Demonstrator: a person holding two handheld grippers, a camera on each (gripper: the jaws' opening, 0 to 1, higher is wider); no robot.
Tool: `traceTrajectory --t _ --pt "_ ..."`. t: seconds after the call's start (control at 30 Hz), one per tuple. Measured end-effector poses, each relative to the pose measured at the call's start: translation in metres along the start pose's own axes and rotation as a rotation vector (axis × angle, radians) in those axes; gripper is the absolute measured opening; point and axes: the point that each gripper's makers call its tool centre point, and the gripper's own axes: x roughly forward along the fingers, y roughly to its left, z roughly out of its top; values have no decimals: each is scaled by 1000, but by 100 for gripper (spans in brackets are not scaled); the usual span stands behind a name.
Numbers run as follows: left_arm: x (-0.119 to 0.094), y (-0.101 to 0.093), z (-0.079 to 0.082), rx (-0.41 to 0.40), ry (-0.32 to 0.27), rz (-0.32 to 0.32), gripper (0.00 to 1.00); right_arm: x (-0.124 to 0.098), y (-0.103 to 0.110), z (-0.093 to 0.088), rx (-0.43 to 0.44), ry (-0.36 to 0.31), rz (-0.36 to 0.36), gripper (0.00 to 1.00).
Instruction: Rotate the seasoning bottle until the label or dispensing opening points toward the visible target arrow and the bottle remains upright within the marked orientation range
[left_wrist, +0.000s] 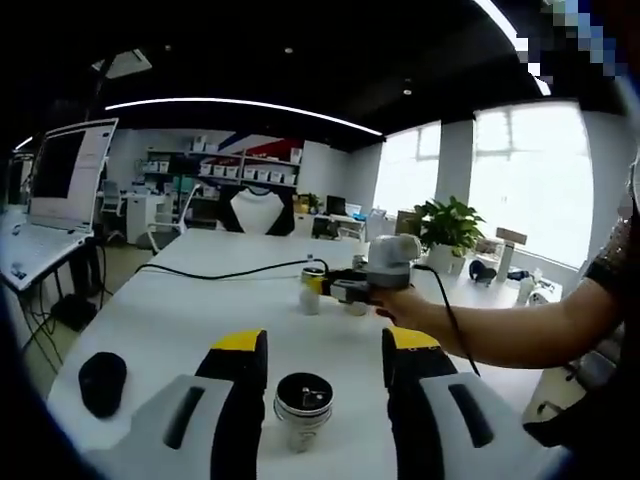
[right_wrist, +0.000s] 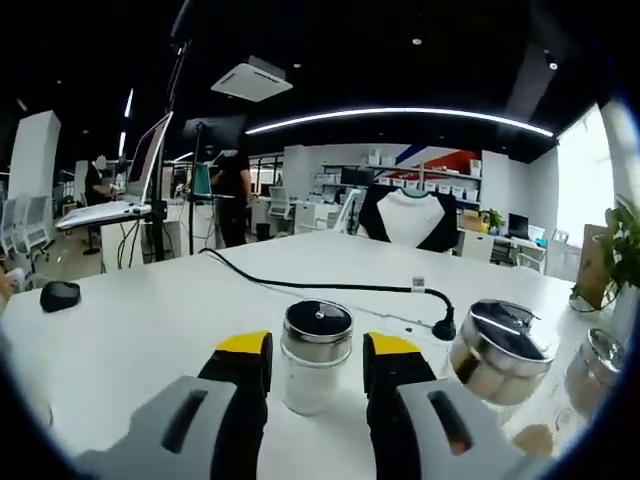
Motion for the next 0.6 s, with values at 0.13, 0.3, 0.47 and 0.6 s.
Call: traceTrajectory --t 0.13,0.3,0.47,0.6 --pt "0 -2 -1 -2 5 -6 48 9 -1 1 -8 -1 2 34" --pt "-2 -2 -2 0 12 -4 47 11 -2 0 7 6 2 29" --pt "-5 -1 -5 -4 23 3 47 10 -2 1 18 4 17 28" --pt "-5 -7 -6 -5 25 -4 47 0 1 -1 16 20 44 28"
